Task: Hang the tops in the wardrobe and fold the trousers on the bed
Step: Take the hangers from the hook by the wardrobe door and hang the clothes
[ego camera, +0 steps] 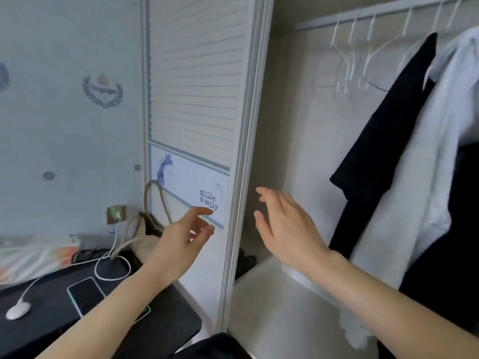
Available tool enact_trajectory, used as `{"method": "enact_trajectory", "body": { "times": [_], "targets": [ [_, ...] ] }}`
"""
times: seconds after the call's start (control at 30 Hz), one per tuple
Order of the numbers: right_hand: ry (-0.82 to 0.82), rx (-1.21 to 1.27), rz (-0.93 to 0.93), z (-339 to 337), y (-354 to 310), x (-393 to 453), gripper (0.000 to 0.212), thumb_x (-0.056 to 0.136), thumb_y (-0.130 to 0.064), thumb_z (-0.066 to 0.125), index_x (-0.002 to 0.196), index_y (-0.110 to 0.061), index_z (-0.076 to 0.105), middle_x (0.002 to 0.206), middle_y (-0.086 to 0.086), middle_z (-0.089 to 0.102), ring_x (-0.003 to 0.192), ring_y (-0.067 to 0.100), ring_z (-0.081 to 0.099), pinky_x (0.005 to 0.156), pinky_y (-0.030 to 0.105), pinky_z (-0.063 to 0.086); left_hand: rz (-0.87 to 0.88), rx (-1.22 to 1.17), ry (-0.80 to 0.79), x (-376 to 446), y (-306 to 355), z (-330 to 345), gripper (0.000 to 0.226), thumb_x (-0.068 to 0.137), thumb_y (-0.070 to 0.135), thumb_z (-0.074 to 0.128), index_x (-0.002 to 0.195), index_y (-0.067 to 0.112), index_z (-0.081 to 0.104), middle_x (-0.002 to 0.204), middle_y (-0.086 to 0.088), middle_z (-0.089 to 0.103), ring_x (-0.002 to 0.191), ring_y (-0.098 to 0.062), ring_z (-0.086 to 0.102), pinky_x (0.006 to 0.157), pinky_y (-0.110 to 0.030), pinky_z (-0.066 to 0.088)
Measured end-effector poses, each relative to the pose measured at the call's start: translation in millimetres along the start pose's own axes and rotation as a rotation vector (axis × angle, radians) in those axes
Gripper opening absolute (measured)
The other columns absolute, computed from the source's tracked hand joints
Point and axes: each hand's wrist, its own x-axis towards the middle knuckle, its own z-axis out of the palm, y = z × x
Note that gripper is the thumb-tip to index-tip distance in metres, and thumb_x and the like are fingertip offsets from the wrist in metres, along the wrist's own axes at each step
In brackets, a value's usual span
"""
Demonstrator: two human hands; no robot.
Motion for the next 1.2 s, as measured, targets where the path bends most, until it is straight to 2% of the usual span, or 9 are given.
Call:
{"method": "enact_trajectory", "body": {
  "times": [0.13,0.3,0.43,0.57,0.67,0.73,0.9,1.07,1.2],
  "targets": [
    [-0.146,0.256,-0.107,37.0,-45.9,-40.0,0.046,0.100,-0.033,0.039,0.142,-0.014,0.035,0.133,0.002,0.051,0.121,0.019,0.046,0.095,0.030,0.041,-0.191,0.042,0.145,-108.4,4.6,-27.5,0.024,0.097,0.026,0.055,0.114,0.042,0.055,0.092,0.020,0.070,0.092,0.002,0.065,0.079,-0.014,0.048],
    [-0.279,0.487,-0.337,59.9,-121.9,-110.5,0.045,0.100,-0.038,0.037,0.141,-0.019,0.035,0.129,-0.003,0.053,0.117,0.015,0.048,0.088,0.026,0.040,-0.481,0.143,0.383,-260.9,24.3,-35.0,0.024,0.097,0.025,0.057,0.102,0.048,0.056,0.087,0.021,0.070,0.090,0.010,0.063,0.068,-0.002,0.044],
    [-0.396,0.705,-0.504,49.8,-194.0,-178.6,0.044,0.099,-0.035,0.042,0.139,-0.017,0.040,0.122,-0.003,0.056,0.115,0.016,0.049,0.085,0.025,0.040,-0.751,0.279,0.557,-391.5,68.8,-36.6,0.030,0.094,0.024,0.060,0.097,0.053,0.056,0.082,0.019,0.070,0.079,-0.002,0.067,0.068,-0.021,0.052],
    [-0.503,0.871,-0.611,33.7,-249.5,-234.3,0.040,0.099,-0.033,0.043,0.136,-0.016,0.042,0.119,-0.003,0.059,0.114,0.019,0.050,0.088,0.031,0.044,-0.945,0.365,0.716,-488.7,110.6,-32.6,0.043,0.093,0.016,0.061,0.093,0.059,0.056,0.076,0.019,0.070,0.072,-0.002,0.066,0.071,-0.020,0.051],
    [-0.591,0.966,-0.696,23.6,-286.4,-275.6,0.036,0.099,-0.032,0.042,0.131,-0.016,0.045,0.109,-0.004,0.061,0.108,0.016,0.052,0.084,0.025,0.039,-1.046,0.340,0.879,-553.5,138.4,-24.8,0.033,0.094,0.014,0.059,0.090,0.046,0.060,0.073,0.017,0.070,0.066,-0.002,0.064,0.067,-0.026,0.050],
    [-0.675,0.992,-0.751,12.2,-320.9,-310.2,0.036,0.098,-0.031,0.044,0.131,-0.014,0.046,0.106,-0.003,0.062,0.106,0.017,0.054,0.087,0.028,0.037,-1.123,0.335,0.982,-605.3,157.7,-20.3,0.027,0.096,0.015,0.057,0.091,0.042,0.060,0.072,0.017,0.069,0.066,-0.005,0.065,0.067,-0.032,0.052],
    [-0.833,0.993,-0.881,-1.1,-395.3,-380.2,0.036,0.098,-0.032,0.043,0.131,-0.017,0.045,0.109,-0.001,0.064,0.109,0.020,0.053,0.085,0.037,0.047,-1.288,0.314,1.097,-697.1,190.9,-14.5,0.023,0.096,0.014,0.056,0.095,0.036,0.060,0.072,0.012,0.070,0.066,-0.006,0.065,0.070,-0.031,0.052],
    [-1.056,0.888,-1.000,-13.6,-484.6,-467.5,0.035,0.098,-0.034,0.041,0.128,-0.015,0.046,0.115,0.004,0.062,0.109,0.024,0.053,0.083,0.037,0.046,-1.453,0.252,1.227,-814.3,219.5,-12.1,0.016,0.097,0.019,0.056,0.097,0.034,0.062,0.075,0.011,0.071,0.065,-0.006,0.064,0.055,-0.017,0.049],
    [-1.210,0.770,-1.020,-9.9,-547.6,-530.9,0.035,0.098,-0.034,0.039,0.127,-0.015,0.046,0.117,0.008,0.060,0.108,0.027,0.054,0.082,0.039,0.047,-1.627,0.192,1.236,-901.2,220.3,-20.6,0.013,0.097,0.020,0.056,0.097,0.031,0.063,0.078,0.005,0.071,0.073,-0.007,0.066,0.070,-0.034,0.056]
  ]
}}
